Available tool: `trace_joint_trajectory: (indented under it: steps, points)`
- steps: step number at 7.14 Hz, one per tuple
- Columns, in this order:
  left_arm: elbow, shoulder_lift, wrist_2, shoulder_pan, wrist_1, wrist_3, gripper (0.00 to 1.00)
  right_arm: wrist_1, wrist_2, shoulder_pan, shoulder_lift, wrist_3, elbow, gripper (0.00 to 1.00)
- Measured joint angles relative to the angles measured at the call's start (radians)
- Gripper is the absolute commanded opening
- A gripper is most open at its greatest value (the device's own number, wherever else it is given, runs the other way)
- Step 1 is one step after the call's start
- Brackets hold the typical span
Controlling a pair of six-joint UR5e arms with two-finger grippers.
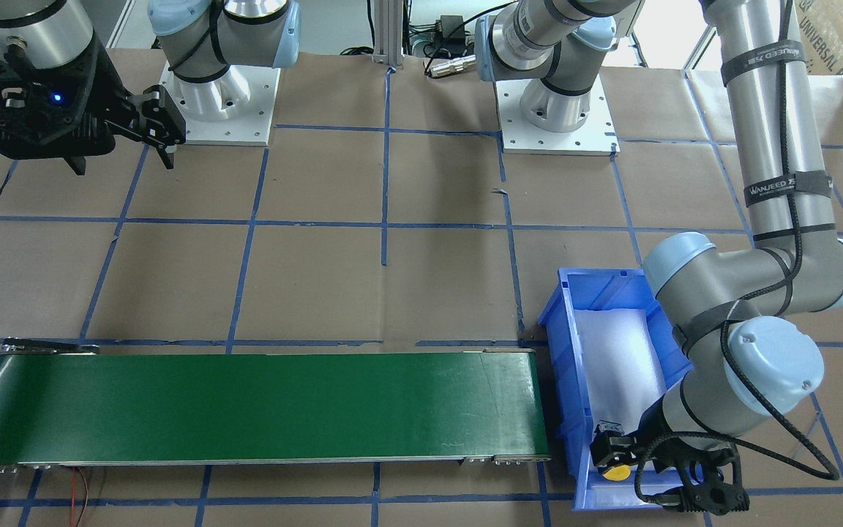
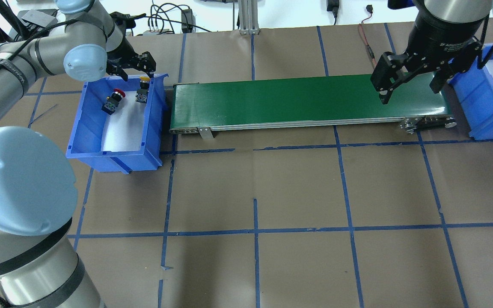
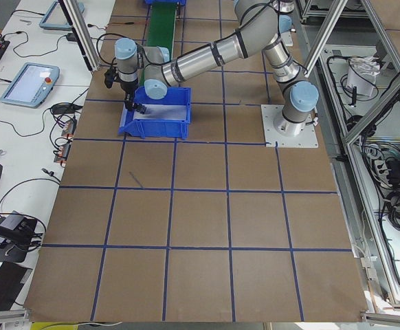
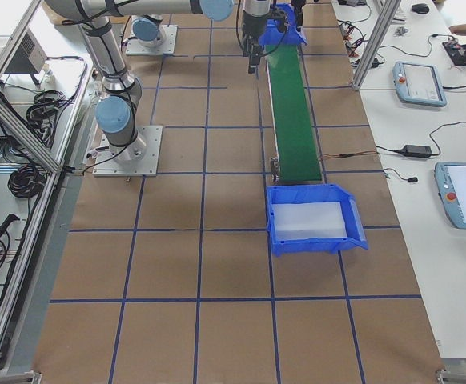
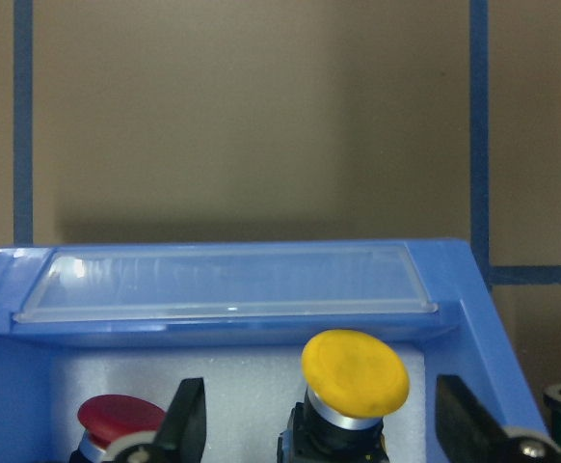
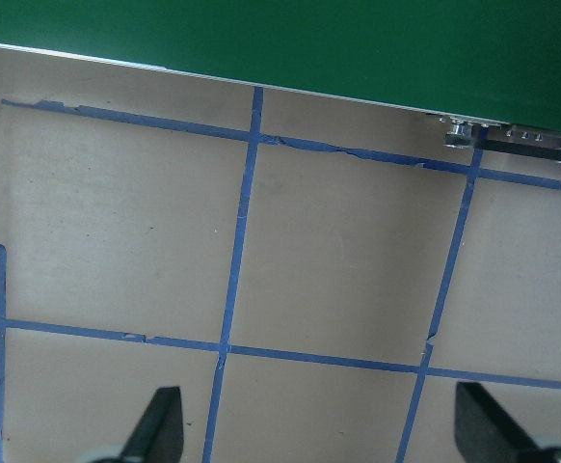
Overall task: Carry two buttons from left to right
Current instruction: 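Close the left gripper on the yellow-capped button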
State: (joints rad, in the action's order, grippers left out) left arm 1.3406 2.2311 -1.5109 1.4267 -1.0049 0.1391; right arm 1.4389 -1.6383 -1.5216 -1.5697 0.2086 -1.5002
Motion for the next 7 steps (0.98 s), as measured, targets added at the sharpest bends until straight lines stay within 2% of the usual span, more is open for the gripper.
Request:
trace_joint_trajectory:
  steps: [1,2,6,7]
  points:
    - [-0.003,0.005,0.001,0.000,0.000,0.000,0.65,0.000,0.000,0.000,-0.001,0.000,0.000,1.00]
    - [-0.004,0.006,0.001,0.000,0.000,0.001,0.59,0.000,0.000,0.000,-0.001,0.000,0.000,1.00]
    - [-0.003,0.009,0.001,0.001,0.000,0.003,0.59,0.000,0.000,0.000,-0.004,0.000,0.000,1.00]
    - [-0.003,0.010,0.002,0.001,0.000,0.004,0.50,0.000,0.000,0.000,-0.004,-0.001,0.000,1.00]
